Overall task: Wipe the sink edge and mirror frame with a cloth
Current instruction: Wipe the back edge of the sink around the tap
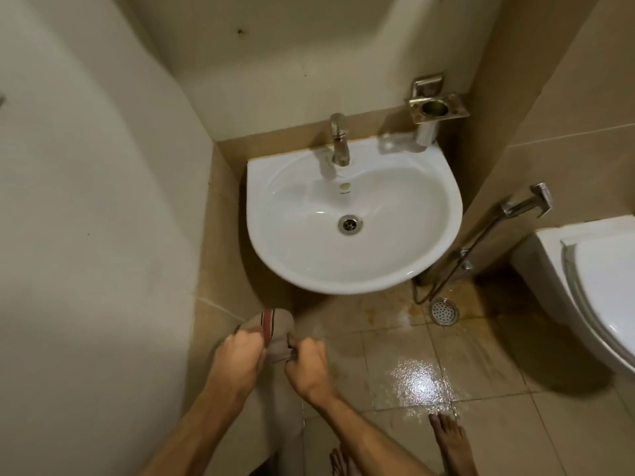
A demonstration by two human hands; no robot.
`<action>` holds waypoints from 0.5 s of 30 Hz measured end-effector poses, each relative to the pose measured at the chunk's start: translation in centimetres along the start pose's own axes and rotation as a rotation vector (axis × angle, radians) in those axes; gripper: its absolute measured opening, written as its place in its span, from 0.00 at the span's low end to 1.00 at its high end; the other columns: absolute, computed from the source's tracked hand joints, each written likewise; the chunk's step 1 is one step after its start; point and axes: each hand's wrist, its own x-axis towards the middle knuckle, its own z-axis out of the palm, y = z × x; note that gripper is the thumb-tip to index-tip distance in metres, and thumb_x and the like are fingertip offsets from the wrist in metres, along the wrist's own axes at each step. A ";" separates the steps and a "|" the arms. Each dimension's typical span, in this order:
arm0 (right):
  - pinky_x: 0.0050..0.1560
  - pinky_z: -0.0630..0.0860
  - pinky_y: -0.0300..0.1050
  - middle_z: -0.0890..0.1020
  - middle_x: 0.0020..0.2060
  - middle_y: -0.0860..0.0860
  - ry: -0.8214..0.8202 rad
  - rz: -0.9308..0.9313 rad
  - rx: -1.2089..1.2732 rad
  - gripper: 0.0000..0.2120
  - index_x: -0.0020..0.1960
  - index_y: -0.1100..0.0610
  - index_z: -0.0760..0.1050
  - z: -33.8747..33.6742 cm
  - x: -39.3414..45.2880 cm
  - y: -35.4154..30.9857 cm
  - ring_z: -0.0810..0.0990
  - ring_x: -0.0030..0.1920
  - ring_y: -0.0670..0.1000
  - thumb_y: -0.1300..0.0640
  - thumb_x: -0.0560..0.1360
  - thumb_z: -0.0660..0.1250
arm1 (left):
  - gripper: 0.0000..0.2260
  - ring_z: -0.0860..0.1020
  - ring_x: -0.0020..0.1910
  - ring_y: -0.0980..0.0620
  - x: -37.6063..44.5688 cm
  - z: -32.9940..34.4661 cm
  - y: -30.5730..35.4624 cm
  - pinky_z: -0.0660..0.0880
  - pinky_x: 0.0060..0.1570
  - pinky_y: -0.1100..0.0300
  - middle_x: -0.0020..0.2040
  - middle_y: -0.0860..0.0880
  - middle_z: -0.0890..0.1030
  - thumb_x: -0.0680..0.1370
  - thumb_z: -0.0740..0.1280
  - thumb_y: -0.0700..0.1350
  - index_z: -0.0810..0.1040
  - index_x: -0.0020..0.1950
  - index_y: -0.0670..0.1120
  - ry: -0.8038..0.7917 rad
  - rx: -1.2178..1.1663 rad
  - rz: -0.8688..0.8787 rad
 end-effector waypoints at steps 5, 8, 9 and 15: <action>0.58 0.83 0.50 0.86 0.51 0.55 0.011 -0.128 -0.074 0.24 0.59 0.52 0.83 -4.8 -1.5 -1.6 0.84 0.53 0.56 0.45 0.71 0.56 | 0.07 0.78 0.30 0.62 -1.6 -1.1 0.3 0.71 0.33 0.71 0.30 0.55 0.79 0.82 0.71 0.52 0.83 0.46 0.50 0.113 -0.345 -0.149; 0.55 0.84 0.48 0.89 0.51 0.56 -0.027 -0.233 -0.204 0.21 0.65 0.54 0.83 -8.5 -2.9 -2.9 0.87 0.51 0.56 0.57 0.76 0.61 | 0.08 0.80 0.28 0.65 -2.3 -2.1 2.1 0.74 0.28 0.71 0.29 0.58 0.79 0.81 0.72 0.53 0.82 0.44 0.53 0.141 -0.511 -0.159; 0.55 0.84 0.48 0.89 0.52 0.56 -0.026 -0.273 -0.233 0.21 0.67 0.55 0.83 -9.5 -3.0 -2.9 0.87 0.51 0.56 0.62 0.76 0.62 | 0.07 0.81 0.29 0.67 -2.2 -2.1 2.5 0.74 0.28 0.72 0.30 0.60 0.80 0.81 0.73 0.53 0.84 0.46 0.52 0.163 -0.547 -0.151; 0.47 0.77 0.32 0.90 0.51 0.52 0.008 -0.458 -0.266 0.29 0.71 0.53 0.80 -15.4 -3.3 -3.4 0.87 0.47 0.51 0.67 0.72 0.62 | 0.06 0.83 0.35 0.64 -1.9 -4.4 6.3 0.71 0.32 0.76 0.34 0.64 0.83 0.79 0.76 0.51 0.89 0.55 0.52 0.351 -0.648 -0.082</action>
